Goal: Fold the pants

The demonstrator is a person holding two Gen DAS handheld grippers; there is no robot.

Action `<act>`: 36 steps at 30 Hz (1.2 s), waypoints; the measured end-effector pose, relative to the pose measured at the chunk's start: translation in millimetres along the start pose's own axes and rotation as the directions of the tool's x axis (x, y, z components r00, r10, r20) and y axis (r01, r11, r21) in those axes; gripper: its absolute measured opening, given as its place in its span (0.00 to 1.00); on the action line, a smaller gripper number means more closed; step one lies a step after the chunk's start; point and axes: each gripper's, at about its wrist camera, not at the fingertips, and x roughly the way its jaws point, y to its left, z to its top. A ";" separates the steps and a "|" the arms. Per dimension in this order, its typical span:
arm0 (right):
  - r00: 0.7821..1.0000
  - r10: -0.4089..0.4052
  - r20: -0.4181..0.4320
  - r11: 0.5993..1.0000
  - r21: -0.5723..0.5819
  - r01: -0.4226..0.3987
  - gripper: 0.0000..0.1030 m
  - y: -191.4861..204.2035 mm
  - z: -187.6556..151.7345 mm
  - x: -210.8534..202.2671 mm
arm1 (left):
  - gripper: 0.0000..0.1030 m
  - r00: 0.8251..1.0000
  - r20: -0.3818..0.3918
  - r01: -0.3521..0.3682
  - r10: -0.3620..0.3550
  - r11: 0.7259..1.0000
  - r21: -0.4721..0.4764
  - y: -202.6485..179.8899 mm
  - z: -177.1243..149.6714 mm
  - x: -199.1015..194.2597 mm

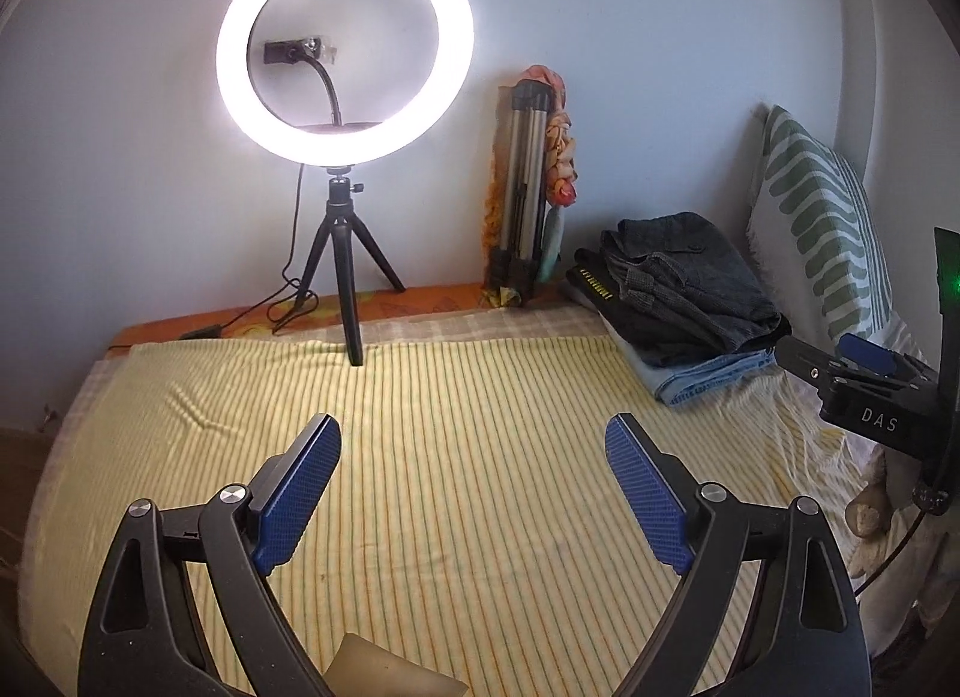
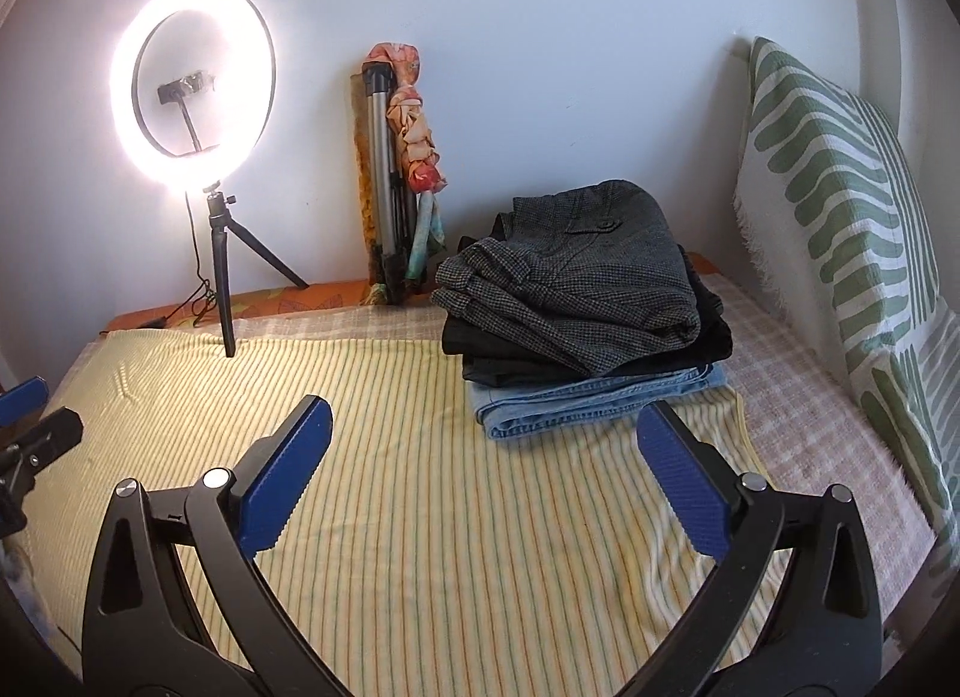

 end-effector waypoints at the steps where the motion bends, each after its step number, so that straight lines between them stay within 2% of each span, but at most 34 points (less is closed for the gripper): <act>1: 1.000 -0.005 0.003 1.000 0.003 0.005 1.00 -0.9 0.1 0.0 | 0.87 1.000 0.006 -0.006 0.006 1.000 0.008 -0.8 -0.1 -1.2; 3: 1.000 -0.009 0.007 1.000 0.007 0.009 1.00 -1.7 0.3 -0.6 | 0.92 0.999 0.028 -0.026 0.025 0.999 0.040 -4.8 -0.5 -4.5; 4: 1.000 -0.011 0.009 1.000 0.009 0.011 1.00 -2.0 0.6 -0.6 | 1.00 0.998 0.037 -0.053 0.051 0.997 0.061 -8.4 -0.7 -6.0; 7: 1.000 -0.013 0.010 1.000 0.009 0.013 1.00 -1.3 0.6 -1.0 | 1.00 0.991 0.074 -0.120 0.113 0.988 0.095 -14.9 -2.5 -12.2; 12: 1.000 -0.005 0.008 1.000 0.001 0.005 1.00 0.4 1.3 -0.5 | 1.00 0.995 0.060 -0.081 0.076 0.993 0.091 -15.2 -2.6 -14.1; 21: 1.000 -0.011 0.009 1.000 -0.001 0.011 1.00 2.9 2.1 0.9 | 1.00 0.996 0.046 -0.077 0.074 0.995 0.059 -8.5 -3.3 -12.8; 36: 1.000 -0.013 0.011 1.000 -0.009 0.013 1.00 3.7 1.2 1.8 | 1.00 0.997 0.044 -0.068 0.065 0.996 0.059 -9.2 -3.4 -15.3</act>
